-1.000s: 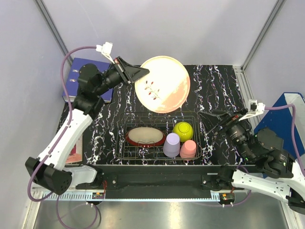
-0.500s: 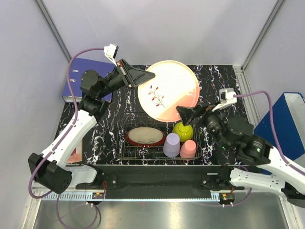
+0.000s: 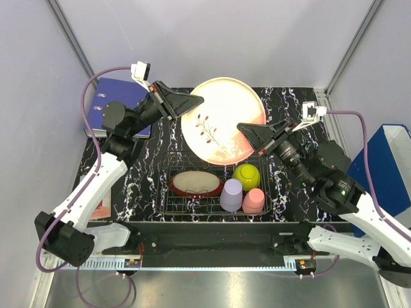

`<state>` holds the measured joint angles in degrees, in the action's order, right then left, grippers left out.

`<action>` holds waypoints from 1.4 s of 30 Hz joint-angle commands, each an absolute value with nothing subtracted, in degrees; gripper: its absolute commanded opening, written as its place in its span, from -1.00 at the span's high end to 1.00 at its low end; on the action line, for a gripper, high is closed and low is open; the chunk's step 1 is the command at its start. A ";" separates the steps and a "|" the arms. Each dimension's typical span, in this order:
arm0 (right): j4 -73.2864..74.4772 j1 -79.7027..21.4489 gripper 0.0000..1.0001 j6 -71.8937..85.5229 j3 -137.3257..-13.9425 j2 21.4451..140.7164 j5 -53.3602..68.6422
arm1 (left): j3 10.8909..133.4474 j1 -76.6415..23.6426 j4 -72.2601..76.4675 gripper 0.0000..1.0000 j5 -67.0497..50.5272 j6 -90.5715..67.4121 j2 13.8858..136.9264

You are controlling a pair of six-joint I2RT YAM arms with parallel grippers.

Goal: Unload the mixed dishes from the dish rack
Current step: Place the plate at the center of the board.

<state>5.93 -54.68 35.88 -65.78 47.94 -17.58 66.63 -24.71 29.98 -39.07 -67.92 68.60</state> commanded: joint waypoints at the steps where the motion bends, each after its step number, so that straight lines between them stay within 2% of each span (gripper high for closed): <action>1: 7.64 -52.47 1.00 28.65 -65.91 50.54 -18.81 | 71.70 -25.23 27.25 0.21 -40.17 -64.97 68.64; 2: 7.99 -52.56 1.00 28.57 -66.27 50.28 -19.59 | 72.50 -24.70 26.03 -0.19 -39.82 -64.34 69.08; 3: 9.04 -52.47 1.00 28.56 -66.62 50.01 -20.64 | 73.29 -24.00 22.01 -0.47 -37.90 -63.64 69.52; 4: 9.66 -52.38 1.00 28.39 -67.75 49.75 -21.96 | 75.30 -22.25 19.01 -0.98 -36.40 -61.63 69.70; 6: 11.86 -51.77 1.00 27.60 -69.16 49.22 -26.00 | 78.03 -20.22 6.59 -0.98 -29.67 -58.64 69.52; 9: 16.34 -49.50 1.00 26.11 -76.08 50.70 -32.15 | 78.49 -16.27 -2.34 -0.98 -18.51 -57.22 66.20; 12: 20.47 -45.81 1.00 24.61 -83.19 54.99 -35.94 | 71.92 -13.45 -1.77 -0.98 -12.33 -57.83 60.24; 13: 21.70 -40.66 1.00 24.87 -85.15 56.59 -35.60 | 67.54 -13.19 -0.71 -0.98 -11.52 -57.75 58.64; 15: 26.26 -30.99 1.00 29.49 -90.23 62.10 -27.46 | 63.65 -13.27 2.35 -0.98 -10.90 -57.66 54.52; 16: 27.67 -18.23 1.00 32.40 -91.39 64.23 -16.37 | 60.76 -13.18 2.72 -0.98 -11.07 -57.66 53.36; 19: 27.96 0.98 1.00 44.80 -91.85 72.84 2.13 | 56.96 -13.27 2.11 -0.98 -13.18 -57.13 49.84; 24: 24.53 7.20 1.00 49.21 -98.06 88.31 6.76 | 54.33 -13.45 -3.69 -0.98 -16.61 -53.54 46.50; 29: 16.89 12.73 1.00 53.78 -103.27 103.15 19.85 | 48.44 -13.54 -3.43 -0.98 -21.08 -53.35 44.30; 31: 13.64 13.45 1.00 54.84 -104.06 105.98 22.58 | 46.41 -13.54 -3.60 -0.98 -21.97 -52.39 43.42; 42: 5.54 13.80 1.00 51.60 -99.23 114.96 20.13 | 46.23 -15.12 -8.96 -0.98 -22.76 -43.60 42.19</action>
